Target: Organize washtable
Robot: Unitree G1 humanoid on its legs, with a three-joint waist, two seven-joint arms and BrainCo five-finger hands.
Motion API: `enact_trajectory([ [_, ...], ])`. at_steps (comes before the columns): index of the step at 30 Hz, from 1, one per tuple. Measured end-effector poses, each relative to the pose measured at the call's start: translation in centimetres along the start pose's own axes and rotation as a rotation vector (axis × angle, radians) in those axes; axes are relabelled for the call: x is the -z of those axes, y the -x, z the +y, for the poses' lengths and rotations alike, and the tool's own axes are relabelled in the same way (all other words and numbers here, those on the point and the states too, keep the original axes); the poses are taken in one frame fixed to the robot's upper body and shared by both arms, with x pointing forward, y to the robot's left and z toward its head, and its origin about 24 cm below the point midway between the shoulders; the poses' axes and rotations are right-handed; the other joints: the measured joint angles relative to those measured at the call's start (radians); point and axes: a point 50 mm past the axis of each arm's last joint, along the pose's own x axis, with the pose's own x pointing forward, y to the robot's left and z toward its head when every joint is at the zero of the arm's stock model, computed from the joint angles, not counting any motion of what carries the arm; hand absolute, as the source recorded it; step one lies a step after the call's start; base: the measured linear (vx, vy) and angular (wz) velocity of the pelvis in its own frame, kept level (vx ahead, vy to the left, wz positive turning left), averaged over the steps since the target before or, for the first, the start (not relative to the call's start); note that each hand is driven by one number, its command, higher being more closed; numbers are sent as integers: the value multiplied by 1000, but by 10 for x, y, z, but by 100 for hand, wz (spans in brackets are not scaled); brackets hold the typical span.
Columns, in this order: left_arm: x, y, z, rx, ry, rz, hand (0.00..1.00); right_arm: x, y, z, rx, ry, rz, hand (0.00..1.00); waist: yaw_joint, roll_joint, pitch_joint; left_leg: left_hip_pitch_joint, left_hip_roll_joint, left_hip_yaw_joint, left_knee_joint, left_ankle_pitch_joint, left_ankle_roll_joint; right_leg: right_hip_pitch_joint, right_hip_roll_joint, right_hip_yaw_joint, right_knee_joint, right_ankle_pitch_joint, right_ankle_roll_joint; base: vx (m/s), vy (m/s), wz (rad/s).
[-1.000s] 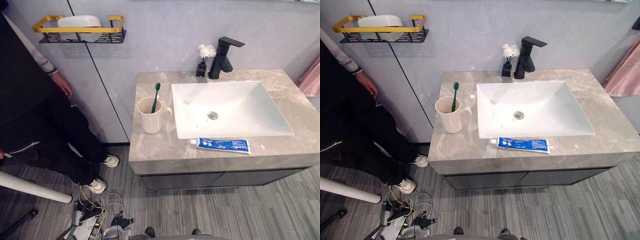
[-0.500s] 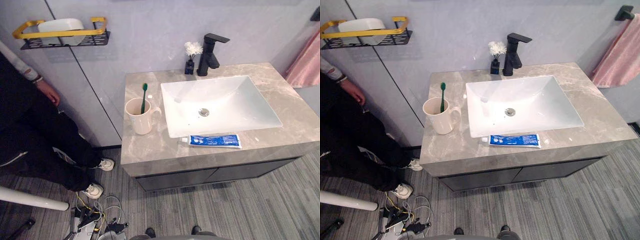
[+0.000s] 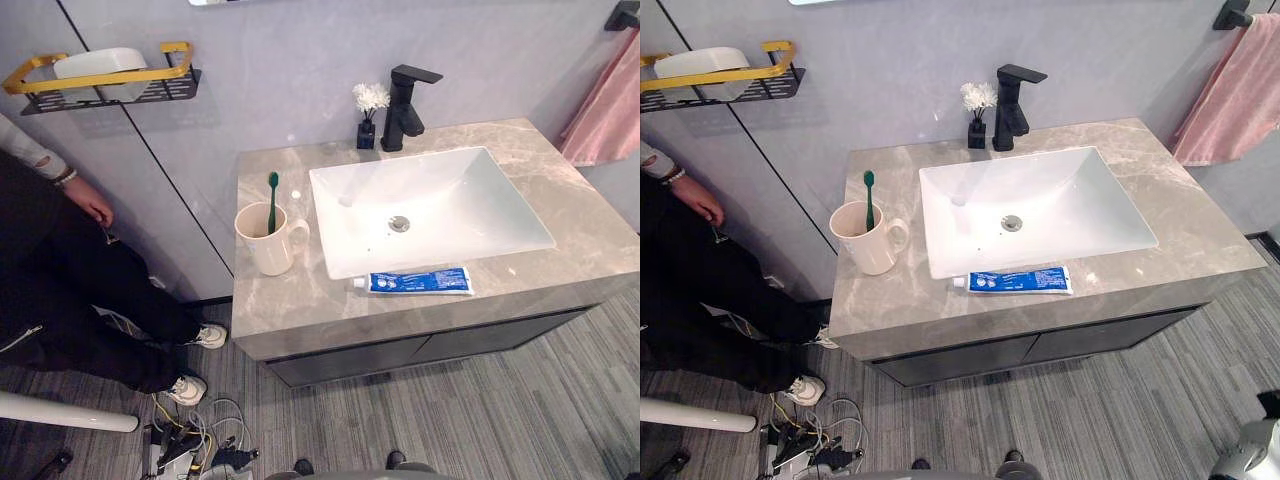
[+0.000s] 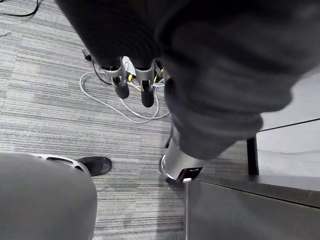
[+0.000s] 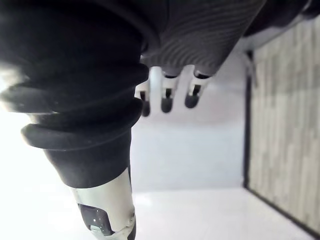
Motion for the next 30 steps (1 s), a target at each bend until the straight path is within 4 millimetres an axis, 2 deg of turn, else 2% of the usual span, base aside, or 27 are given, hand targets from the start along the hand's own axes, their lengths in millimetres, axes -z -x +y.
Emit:
enact_trajectory([
  [4,0,1,1,3,-13,-17,0,-35,-9,36,-201,76,-141,0,0,-5,-9,-12,-3,-20,10,0,1,0,-4,-15,4,0,0,-23,-4,12],
  [5,0,2,0,9,-22,-20,0,-45,-8,53,-310,106,-186,0,-2,-4,-10,-12,-4,-22,11,1,1,0,-4,-16,5,0,0,-33,-6,3],
  [6,0,2,-1,21,-29,-24,0,-54,-4,71,-428,159,-232,0,-2,-4,-11,-12,-3,-24,11,1,1,0,-4,-17,7,0,0,-32,-6,3],
  [9,-2,2,-2,41,-34,-37,0,-69,12,105,-671,265,-330,0,-2,-5,-12,-14,-4,-35,11,3,3,1,-5,-26,9,0,0,-26,-10,8],
  [10,-2,2,-3,46,-35,-38,0,-70,16,110,-714,291,-345,0,-2,-6,-12,-16,-5,-37,11,3,3,1,-5,-28,9,0,0,-19,-10,13],
  [14,-5,2,-7,90,-58,-56,0,-63,33,134,-960,400,-349,0,-4,-18,-15,-22,-8,-50,11,6,4,1,-8,-37,9,0,0,-9,-3,8],
  [21,-7,3,-16,146,-80,-76,0,-51,53,153,-1190,534,-345,0,-11,-34,-12,-36,-14,-67,11,8,8,-3,-14,-49,9,1,1,1,3,8],
  [22,-7,4,-18,160,-88,-79,0,-47,58,155,-1223,540,-341,0,-11,-36,-11,-37,-15,-69,12,8,8,-3,-14,-50,9,1,1,-21,5,9],
  [23,-9,3,-21,184,-120,-87,0,-27,71,164,-1310,560,-293,0,-9,-41,-9,-45,-18,-73,12,11,12,-8,-19,-55,9,2,1,-30,7,10],
  [27,-11,3,-22,190,-134,-92,0,-26,70,167,-1301,549,-289,0,-3,-42,-8,-53,-20,-75,12,14,15,-16,-21,-57,13,4,2,-8,2,2],
  [30,-13,3,-21,193,-157,-97,0,-17,81,174,-1313,489,-275,0,-4,-50,-3,-57,-22,-81,11,20,17,-16,-22,-63,13,5,2,-28,-5,7],
])
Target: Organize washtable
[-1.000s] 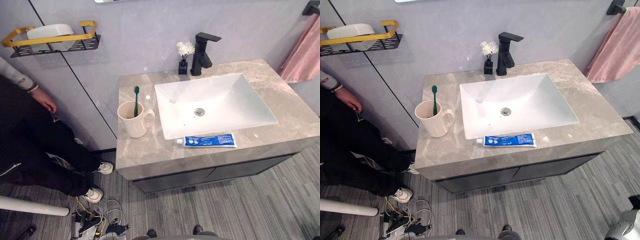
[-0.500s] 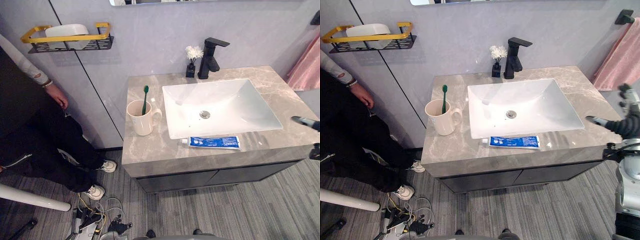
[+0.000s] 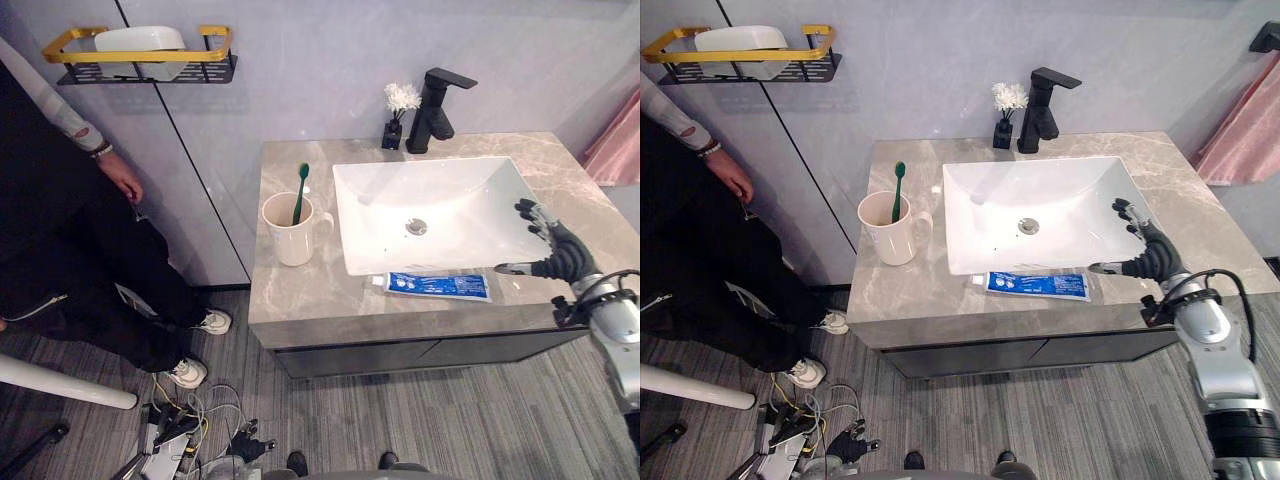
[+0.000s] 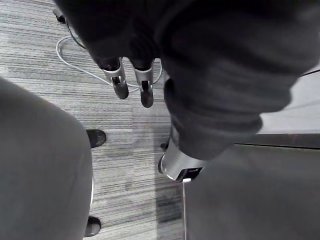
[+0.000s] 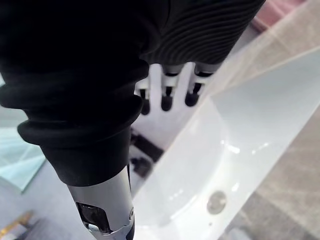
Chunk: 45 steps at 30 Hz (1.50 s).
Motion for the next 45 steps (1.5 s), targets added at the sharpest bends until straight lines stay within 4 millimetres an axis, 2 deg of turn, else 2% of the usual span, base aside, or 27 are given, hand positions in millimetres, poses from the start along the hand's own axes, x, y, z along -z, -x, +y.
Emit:
enact_trajectory([
  [3,-3,-1,0,4,-14,-7,0,1,0,12,-24,-31,-9,0,5,-6,3,-13,-4,-25,-5,13,2,-2,-3,-23,-1,1,1,-36,-10,24],
  [14,-10,-2,7,2,-34,-31,0,-1,-3,28,-104,-59,-27,0,7,-34,23,-20,-9,-47,-51,55,3,-19,-2,-29,-4,9,0,-31,-3,6],
  [16,-12,-2,7,10,-36,-34,0,-5,-4,31,-120,-58,-44,0,9,-37,26,-25,-9,-47,-50,55,4,-18,-1,-29,-17,19,-1,0,0,0],
  [18,-12,-2,7,10,-36,-33,0,-19,-4,37,-159,-52,-110,0,7,-37,27,-25,-11,-47,-50,55,4,-18,-3,-28,-18,20,-1,0,0,0],
  [22,-12,-3,7,11,-37,-37,0,-34,-3,40,-192,-50,-186,0,9,-37,27,-25,-10,-48,-50,55,4,-17,-2,-28,-18,20,-1,0,0,0],
  [28,-12,-3,7,13,-37,-36,0,-31,10,48,-274,-45,-179,0,8,-37,27,-25,-10,-47,-48,55,4,-17,-2,-27,-18,20,-1,0,0,0],
  [38,-12,-3,7,13,-36,-36,0,-28,14,48,-286,-25,-159,0,8,-35,27,-25,-8,-42,-40,55,3,-17,-2,-19,-15,20,-1,-10,0,-1],
  [45,-10,-3,6,15,-30,-29,0,-29,15,29,-265,59,-145,0,5,-25,24,-24,-8,-38,-37,55,3,-17,-2,-13,-13,20,-1,0,0,0],
])
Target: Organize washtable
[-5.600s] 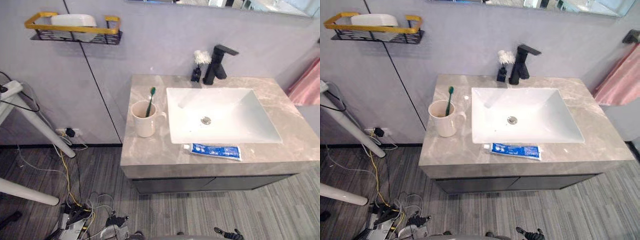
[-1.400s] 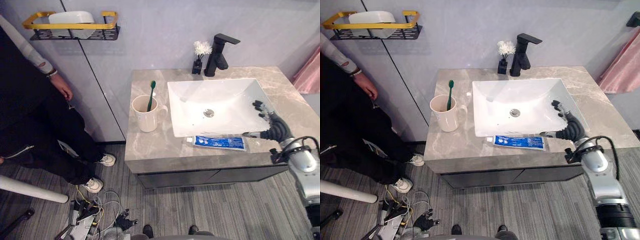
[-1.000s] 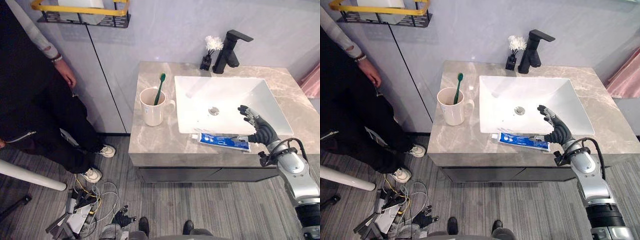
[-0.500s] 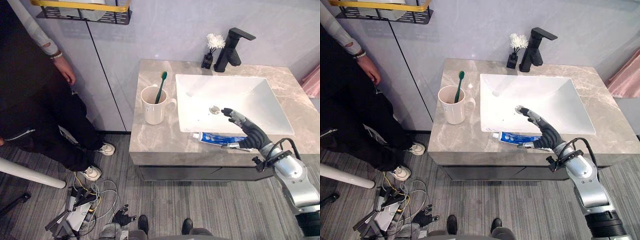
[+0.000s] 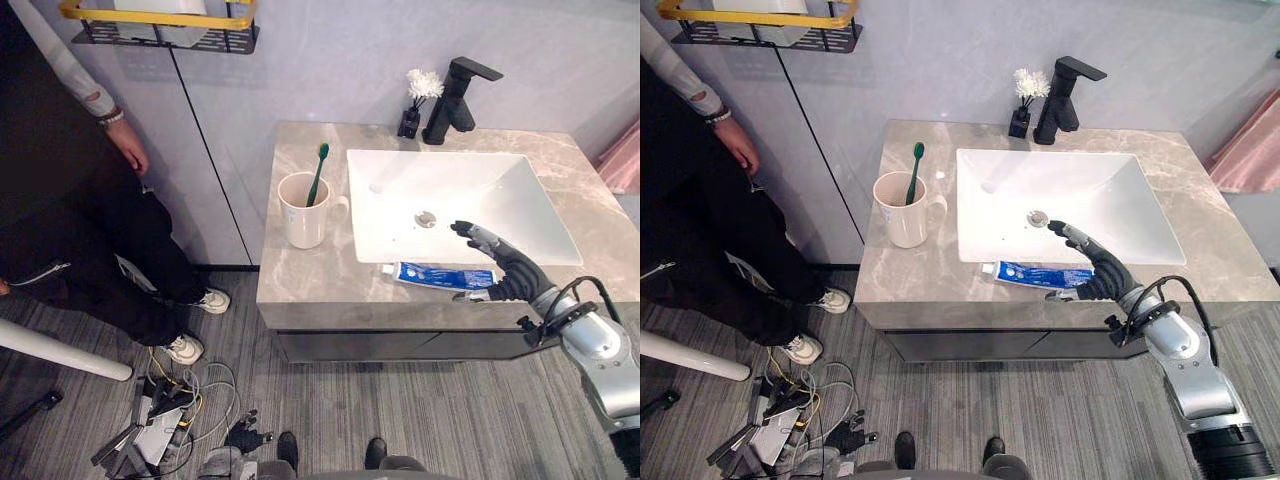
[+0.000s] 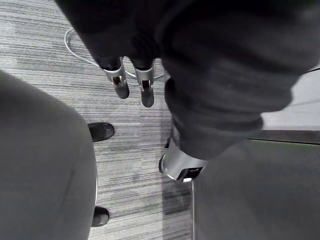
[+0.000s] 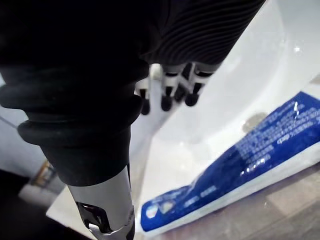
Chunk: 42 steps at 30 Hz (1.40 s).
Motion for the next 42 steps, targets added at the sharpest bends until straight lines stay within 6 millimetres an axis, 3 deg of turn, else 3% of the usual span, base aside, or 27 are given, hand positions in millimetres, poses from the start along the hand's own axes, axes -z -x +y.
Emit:
enact_trajectory([
  [5,1,0,-1,2,3,2,0,-2,3,-14,51,49,3,0,0,4,-2,3,1,6,0,0,0,-1,0,6,2,0,0,-1,0,-2],
  [12,1,0,-1,1,6,3,0,-2,3,-14,51,50,3,0,0,6,-4,6,1,14,1,0,0,-2,0,15,2,3,2,-11,2,-3],
  [23,2,0,-2,7,9,5,0,-1,3,-12,42,64,12,0,0,14,-8,2,0,12,0,0,0,-5,0,14,1,3,2,0,0,0],
  [34,2,0,-1,-1,33,3,0,20,10,-5,13,84,117,0,0,15,-4,-10,0,13,1,0,0,-19,0,16,3,3,2,0,0,0],
  [42,-2,0,-2,-1,44,-20,0,23,9,2,-17,78,128,0,-1,20,28,-20,0,21,1,0,0,-34,0,24,3,3,2,-1,1,-2],
])
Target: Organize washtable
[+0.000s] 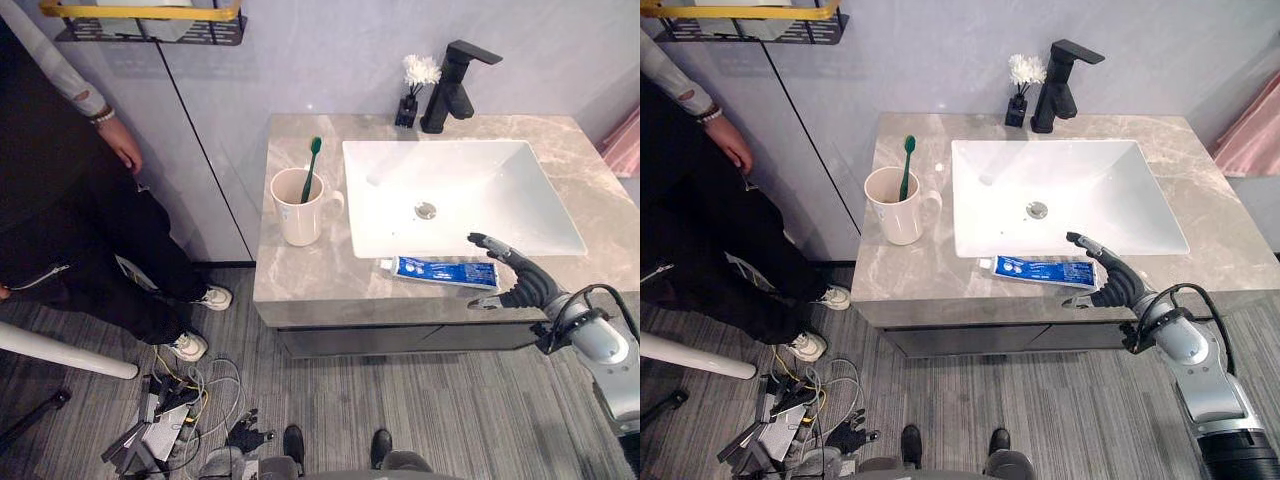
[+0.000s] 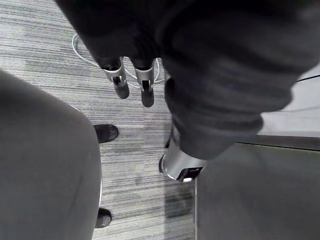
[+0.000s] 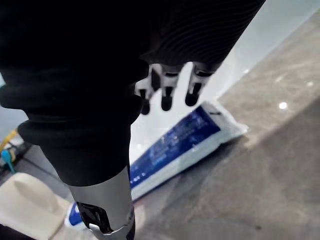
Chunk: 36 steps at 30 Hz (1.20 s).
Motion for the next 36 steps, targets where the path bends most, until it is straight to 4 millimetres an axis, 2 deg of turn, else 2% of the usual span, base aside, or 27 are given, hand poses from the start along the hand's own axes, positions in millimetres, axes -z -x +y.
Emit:
enact_trajectory([
  [20,-14,-2,0,0,21,-56,0,-13,-8,-13,45,56,-67,0,1,0,64,-65,1,1,17,-1,0,-58,0,7,-1,8,-2,-3,1,0],
  [24,-15,-3,0,0,20,-59,0,-16,-10,-14,8,125,-64,0,1,-1,68,-67,0,-7,19,-1,0,-56,0,2,-3,8,-2,6,-1,3],
  [33,-18,-3,0,1,20,-68,0,-18,-13,-11,-45,161,-73,0,6,-4,77,-75,0,-27,22,-1,0,-53,0,-14,-2,8,-2,-16,3,6],
  [34,-19,-3,0,1,23,-71,0,-19,-13,-10,-48,161,-74,100,8,-5,78,-78,0,-29,22,-1,0,-53,0,-15,-2,8,-2,-5,1,4],
  [36,-19,-3,0,3,21,-75,0,-20,-13,-10,-50,166,-81,100,8,-6,79,-82,0,-33,24,-1,0,-54,0,-19,-2,8,-2,-4,1,6],
])
